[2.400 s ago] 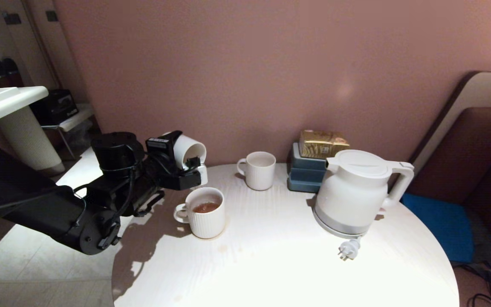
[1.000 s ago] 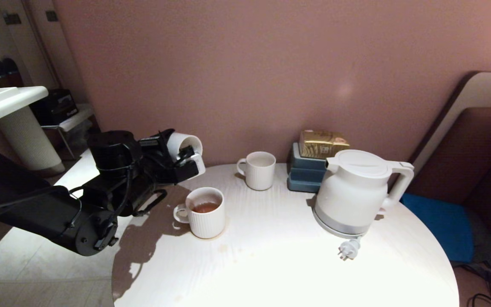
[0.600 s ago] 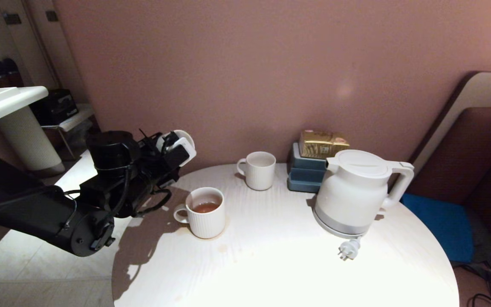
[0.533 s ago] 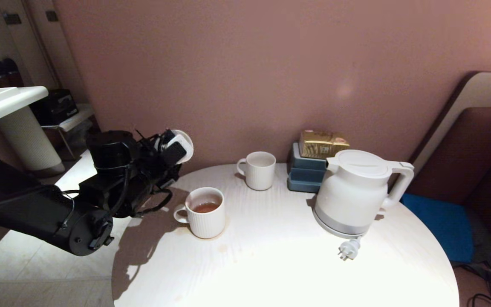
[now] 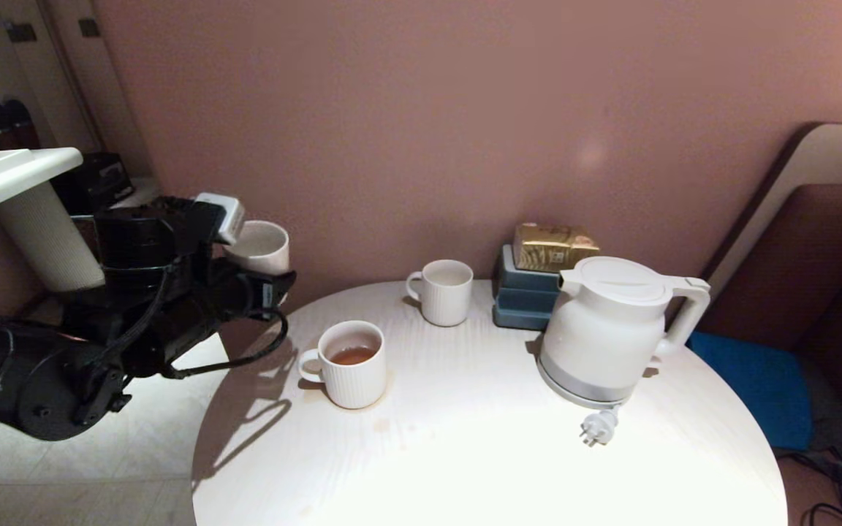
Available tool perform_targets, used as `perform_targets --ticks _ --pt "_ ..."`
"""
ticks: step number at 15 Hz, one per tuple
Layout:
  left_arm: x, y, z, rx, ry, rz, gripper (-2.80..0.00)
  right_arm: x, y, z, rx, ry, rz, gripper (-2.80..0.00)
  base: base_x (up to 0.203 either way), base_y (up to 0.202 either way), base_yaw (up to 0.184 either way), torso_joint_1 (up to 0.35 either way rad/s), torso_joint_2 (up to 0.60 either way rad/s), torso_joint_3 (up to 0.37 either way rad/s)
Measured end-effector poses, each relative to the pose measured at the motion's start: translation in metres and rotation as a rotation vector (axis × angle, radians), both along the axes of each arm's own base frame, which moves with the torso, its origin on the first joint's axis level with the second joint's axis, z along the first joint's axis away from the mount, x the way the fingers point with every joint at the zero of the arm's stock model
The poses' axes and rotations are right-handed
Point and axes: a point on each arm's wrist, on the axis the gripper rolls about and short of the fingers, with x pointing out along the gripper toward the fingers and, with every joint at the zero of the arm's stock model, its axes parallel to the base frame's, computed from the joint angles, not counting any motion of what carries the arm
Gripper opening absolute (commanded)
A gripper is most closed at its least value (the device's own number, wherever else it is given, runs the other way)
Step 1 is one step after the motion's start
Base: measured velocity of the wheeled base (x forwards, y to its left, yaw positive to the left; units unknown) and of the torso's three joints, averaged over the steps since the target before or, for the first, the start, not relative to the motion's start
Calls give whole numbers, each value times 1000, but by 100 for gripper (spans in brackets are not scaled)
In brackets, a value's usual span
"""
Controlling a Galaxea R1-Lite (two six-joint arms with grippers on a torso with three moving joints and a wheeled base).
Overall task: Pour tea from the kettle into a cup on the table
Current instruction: Put the cup down on the table
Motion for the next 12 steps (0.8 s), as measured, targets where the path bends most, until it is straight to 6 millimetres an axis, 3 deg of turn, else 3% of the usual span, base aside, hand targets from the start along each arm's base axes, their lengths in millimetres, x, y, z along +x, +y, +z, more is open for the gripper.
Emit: perform_targets --ticks 5,12 --pt "-58 15 -22 -65 107 -122 -280 0 0 0 0 0 0 0 0 0 0 0 0 0" --pt "-112 17 -66 -94 215 -287 -280 0 0 0 0 0 0 0 0 0 0 0 0 0"
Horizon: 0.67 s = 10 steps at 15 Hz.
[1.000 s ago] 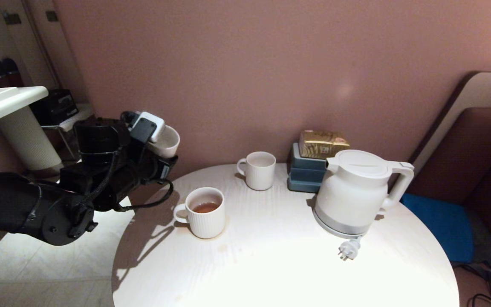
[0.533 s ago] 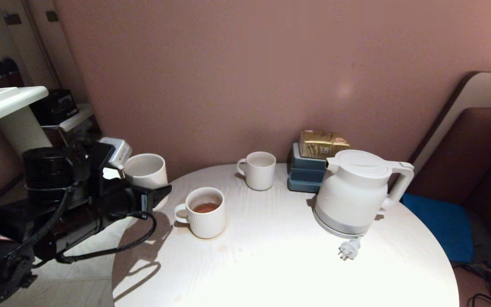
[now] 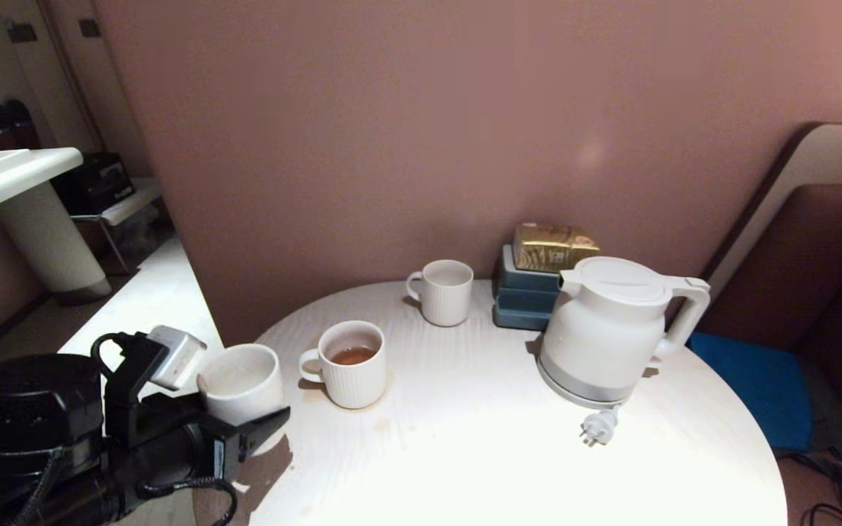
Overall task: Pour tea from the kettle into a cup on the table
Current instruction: Put the cup down on the table
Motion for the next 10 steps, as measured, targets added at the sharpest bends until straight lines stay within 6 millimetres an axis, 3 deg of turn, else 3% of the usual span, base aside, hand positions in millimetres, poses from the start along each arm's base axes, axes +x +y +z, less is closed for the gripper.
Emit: perform_targets --ticks 5,10 --pt "-13 -19 -14 13 46 -116 -280 0 0 0 -1 0 0 0 0 0 0 0 0 0" --pt "1 -37 -34 10 14 -144 -280 0 0 0 0 0 0 0 0 0 0 0 0 0"
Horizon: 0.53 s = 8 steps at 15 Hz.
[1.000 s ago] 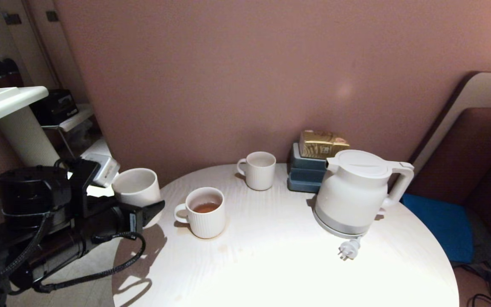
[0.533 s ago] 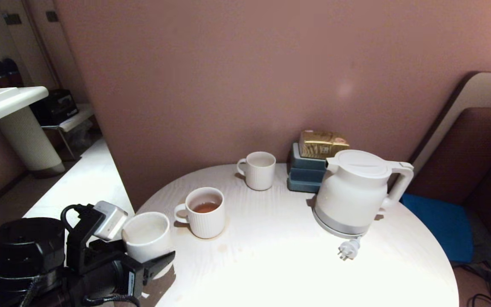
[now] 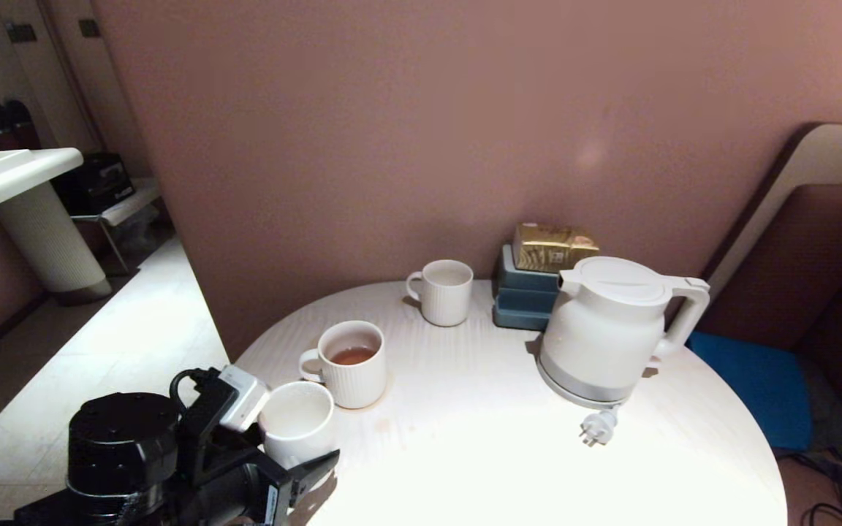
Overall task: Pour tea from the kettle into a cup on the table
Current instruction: Put the cup down on the table
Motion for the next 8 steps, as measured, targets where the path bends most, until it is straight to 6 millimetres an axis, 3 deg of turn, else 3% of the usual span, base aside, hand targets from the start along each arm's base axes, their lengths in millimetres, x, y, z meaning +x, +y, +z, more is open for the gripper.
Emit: perform_targets --ticks 8 --pt "5 -22 -38 19 -31 2 -280 0 0 0 0 0 0 0 0 0 0 0 0 0"
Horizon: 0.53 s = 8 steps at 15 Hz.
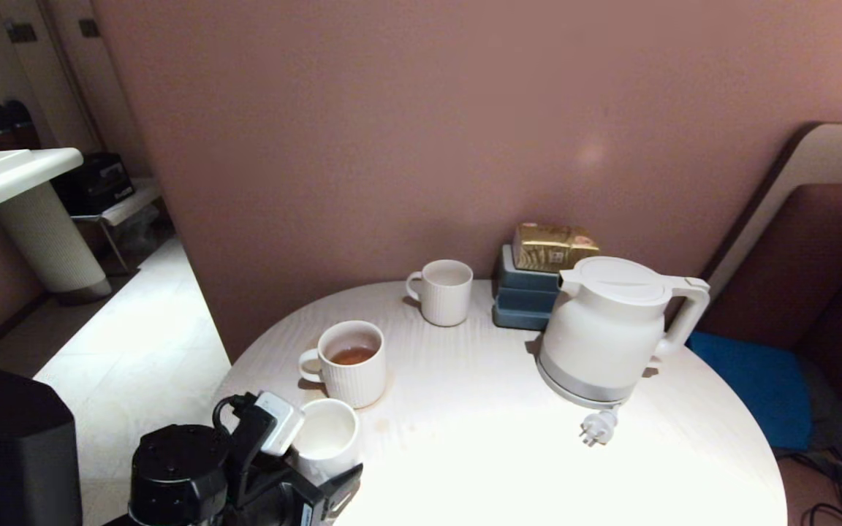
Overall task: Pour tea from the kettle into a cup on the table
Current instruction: Put the cup down on the table
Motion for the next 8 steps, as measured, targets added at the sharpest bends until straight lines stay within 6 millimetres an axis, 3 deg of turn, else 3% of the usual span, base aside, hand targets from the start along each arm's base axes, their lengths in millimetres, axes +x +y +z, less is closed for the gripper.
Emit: perform_targets --ticks 7,8 --pt "1 -3 -4 11 11 -3 -280 0 0 0 0 0 0 0 0 0 0 0 0 0" --pt "1 -3 -4 12 11 -3 0 0 0 0 0 0 0 0 0 0 0 0 0 0"
